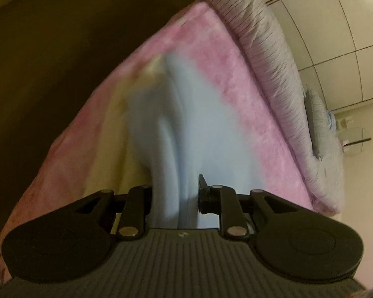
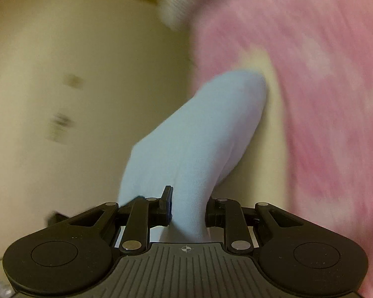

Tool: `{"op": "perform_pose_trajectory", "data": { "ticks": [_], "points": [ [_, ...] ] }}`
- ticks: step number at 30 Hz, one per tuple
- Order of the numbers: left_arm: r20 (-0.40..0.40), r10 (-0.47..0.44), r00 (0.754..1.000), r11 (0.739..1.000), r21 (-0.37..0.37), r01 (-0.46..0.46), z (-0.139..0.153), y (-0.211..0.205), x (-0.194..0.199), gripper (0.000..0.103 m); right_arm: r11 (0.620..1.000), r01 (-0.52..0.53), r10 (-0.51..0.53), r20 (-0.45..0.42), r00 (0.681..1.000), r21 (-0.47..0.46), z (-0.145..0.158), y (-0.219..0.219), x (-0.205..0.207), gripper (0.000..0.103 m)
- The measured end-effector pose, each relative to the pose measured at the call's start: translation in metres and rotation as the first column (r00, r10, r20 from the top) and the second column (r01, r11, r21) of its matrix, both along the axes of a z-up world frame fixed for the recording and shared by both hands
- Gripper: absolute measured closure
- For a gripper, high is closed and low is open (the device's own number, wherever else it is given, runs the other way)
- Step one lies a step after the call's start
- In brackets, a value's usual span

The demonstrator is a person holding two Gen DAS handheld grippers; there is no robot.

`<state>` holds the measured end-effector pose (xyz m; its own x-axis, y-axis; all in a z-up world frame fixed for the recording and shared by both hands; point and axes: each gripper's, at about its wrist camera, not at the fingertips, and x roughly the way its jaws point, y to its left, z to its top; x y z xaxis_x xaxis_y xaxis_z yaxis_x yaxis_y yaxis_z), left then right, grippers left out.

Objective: Fold clothes
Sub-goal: 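Lift the folded sweatshirt with both grippers and carry it toward the cream cloth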

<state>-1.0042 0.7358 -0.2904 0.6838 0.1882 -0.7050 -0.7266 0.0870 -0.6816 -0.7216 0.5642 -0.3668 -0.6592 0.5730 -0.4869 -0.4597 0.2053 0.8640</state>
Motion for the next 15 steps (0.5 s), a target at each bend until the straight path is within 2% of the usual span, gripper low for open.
{"op": "perform_pose_trajectory", "data": {
  "ticks": [2,5,11,15],
  "points": [
    [0.014,-0.013,1.000,1.000,0.003,0.013,0.000,0.002,0.001,0.085,1.000,0.021,-0.021,-0.012,1.000,0.021,-0.005,-0.007,0.000,0.079],
    [0.036,-0.032,0.999,0.999,0.009,0.032,-0.001,0.004,0.003,0.085,1.000,0.018,-0.019,-0.017,1.000,-0.024,-0.005,-0.006,0.007,0.078],
    [0.040,-0.068,0.997,0.998,0.012,0.067,-0.008,0.006,0.012,0.085,1.000,-0.014,0.010,0.128,0.992,0.026,0.005,-0.011,-0.004,0.079],
    [0.021,-0.063,0.998,0.998,0.012,0.063,-0.007,0.004,0.008,0.083,1.000,0.019,-0.019,0.169,0.986,0.001,0.009,-0.026,-0.012,0.078]
  ]
}}
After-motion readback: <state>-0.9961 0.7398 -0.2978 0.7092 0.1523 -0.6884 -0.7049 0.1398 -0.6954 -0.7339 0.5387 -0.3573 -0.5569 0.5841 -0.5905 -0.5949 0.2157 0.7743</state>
